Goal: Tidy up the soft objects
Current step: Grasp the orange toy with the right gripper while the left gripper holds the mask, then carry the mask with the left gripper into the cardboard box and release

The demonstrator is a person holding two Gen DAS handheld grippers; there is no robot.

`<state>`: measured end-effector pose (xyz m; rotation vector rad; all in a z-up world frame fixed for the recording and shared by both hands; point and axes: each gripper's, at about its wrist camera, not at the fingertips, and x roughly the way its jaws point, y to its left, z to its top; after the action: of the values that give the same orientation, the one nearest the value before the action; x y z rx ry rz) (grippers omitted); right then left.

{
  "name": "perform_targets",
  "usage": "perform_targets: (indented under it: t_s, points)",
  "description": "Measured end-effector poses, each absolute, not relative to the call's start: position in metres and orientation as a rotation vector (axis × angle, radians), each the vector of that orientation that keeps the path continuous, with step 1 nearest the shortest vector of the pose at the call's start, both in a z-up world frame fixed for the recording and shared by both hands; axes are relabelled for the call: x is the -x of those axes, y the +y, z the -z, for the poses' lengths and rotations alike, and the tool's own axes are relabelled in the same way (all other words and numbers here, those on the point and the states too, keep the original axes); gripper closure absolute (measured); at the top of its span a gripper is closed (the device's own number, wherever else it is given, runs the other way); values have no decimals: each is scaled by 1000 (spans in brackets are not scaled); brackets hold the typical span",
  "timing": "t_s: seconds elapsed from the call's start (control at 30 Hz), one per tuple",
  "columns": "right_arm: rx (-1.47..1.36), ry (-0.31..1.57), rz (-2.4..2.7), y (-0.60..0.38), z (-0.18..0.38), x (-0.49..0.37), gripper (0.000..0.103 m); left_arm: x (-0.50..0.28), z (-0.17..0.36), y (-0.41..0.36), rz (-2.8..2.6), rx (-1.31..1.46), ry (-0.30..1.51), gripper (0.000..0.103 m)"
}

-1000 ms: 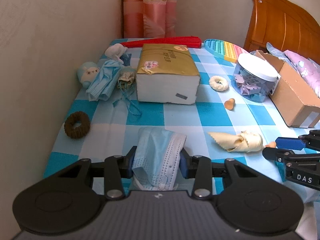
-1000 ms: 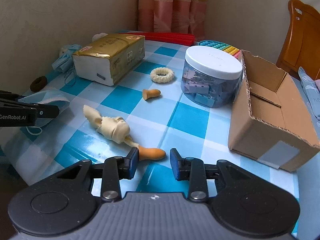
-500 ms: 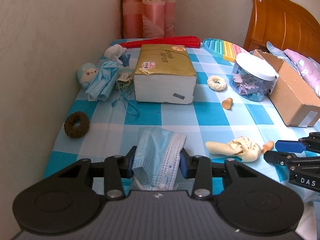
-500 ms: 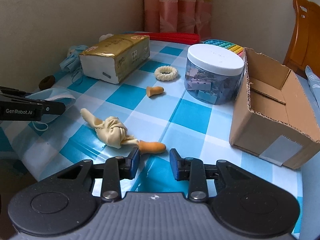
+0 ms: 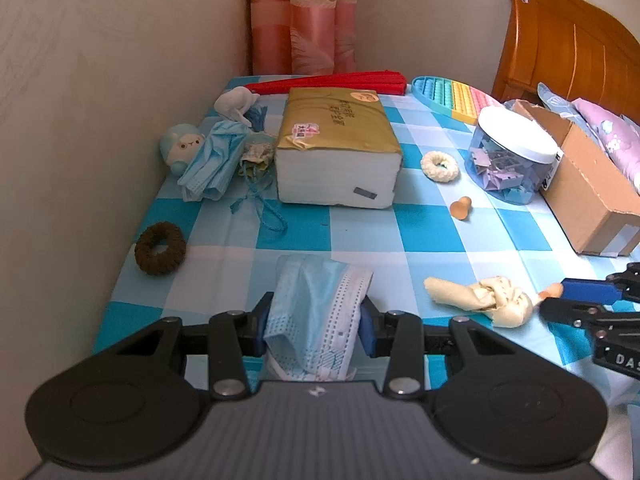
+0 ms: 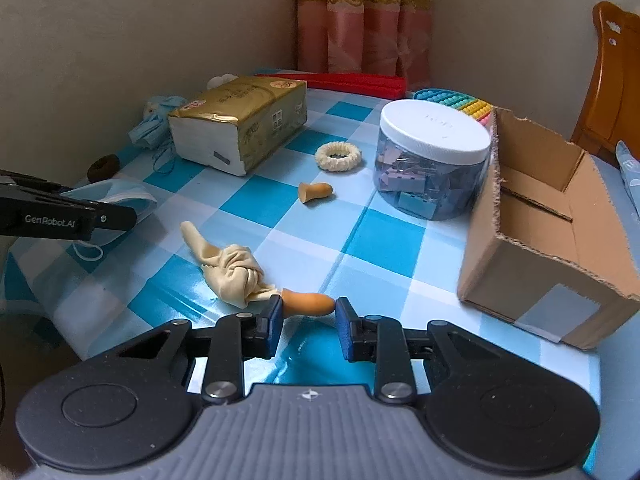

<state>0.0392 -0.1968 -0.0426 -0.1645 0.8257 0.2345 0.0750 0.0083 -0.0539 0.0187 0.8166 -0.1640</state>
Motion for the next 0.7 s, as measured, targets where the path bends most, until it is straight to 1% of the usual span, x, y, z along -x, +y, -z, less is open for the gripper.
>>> perform_targets:
  t_s: [0.3, 0.5, 0.7]
  points:
    - [159, 858, -225, -208, 48, -31, 70, -70, 54, 5, 168, -13, 824, 62]
    - [168, 827, -227, -212, 34, -25, 70, -67, 43, 3, 171, -22, 822, 63]
    - [182, 787, -218, -224, 11, -21, 70, -59, 20, -5, 209, -46, 803, 64]
